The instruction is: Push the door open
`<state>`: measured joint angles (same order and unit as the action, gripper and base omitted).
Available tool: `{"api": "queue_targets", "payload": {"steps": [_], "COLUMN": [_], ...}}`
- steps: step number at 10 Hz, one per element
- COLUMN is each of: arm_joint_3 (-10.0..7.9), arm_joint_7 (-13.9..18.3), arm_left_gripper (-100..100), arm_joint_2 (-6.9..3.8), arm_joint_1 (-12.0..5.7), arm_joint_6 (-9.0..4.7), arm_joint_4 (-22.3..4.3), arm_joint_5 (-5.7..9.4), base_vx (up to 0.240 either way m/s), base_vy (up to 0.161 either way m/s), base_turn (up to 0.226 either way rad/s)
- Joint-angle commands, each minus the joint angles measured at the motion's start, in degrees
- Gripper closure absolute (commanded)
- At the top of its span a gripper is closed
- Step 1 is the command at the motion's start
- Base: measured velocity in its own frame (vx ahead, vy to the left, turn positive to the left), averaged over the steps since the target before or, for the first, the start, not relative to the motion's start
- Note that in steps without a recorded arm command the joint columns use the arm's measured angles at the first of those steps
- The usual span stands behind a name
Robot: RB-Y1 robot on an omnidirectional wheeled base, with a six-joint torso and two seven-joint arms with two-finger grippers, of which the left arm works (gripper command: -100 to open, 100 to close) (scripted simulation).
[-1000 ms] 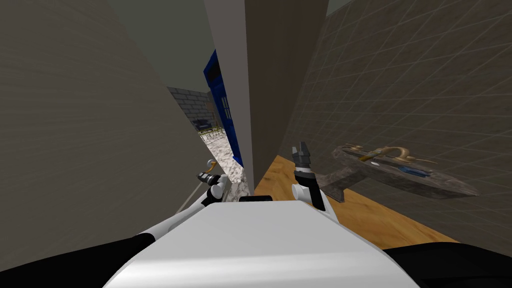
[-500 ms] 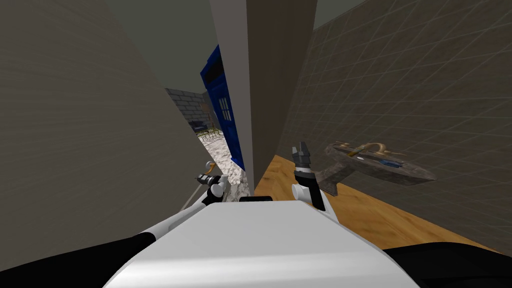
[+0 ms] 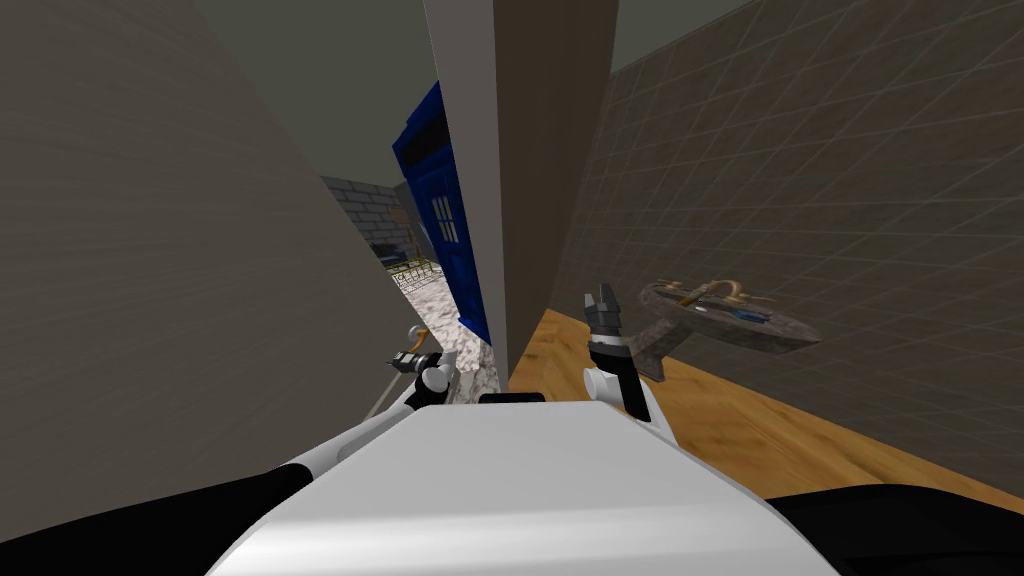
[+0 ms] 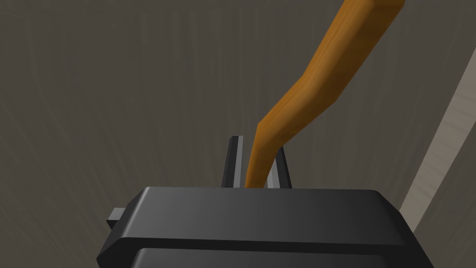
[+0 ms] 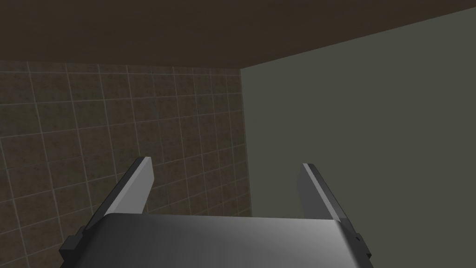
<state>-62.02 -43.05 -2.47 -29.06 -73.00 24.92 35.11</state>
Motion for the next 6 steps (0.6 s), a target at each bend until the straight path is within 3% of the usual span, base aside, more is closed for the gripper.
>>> {"api": "queue_targets", "payload": {"steps": [1,6], "arm_joint_3": [0.04,-0.36], "arm_joint_7": [0.25,0.03], "arm_left_gripper": [100,100], "arm_joint_2": [-0.61,-0.48], "arm_joint_1": [-0.55,-0.69], "arm_joint_6": [-0.70,-1.11], "arm_joint_4": [-0.79,-0.87], "arm_joint_5": [-0.09,0.03], "base_vx": [-0.001,0.000], "base_vy": [0.005,0.001], "base_turn": [-0.013,-0.003]}}
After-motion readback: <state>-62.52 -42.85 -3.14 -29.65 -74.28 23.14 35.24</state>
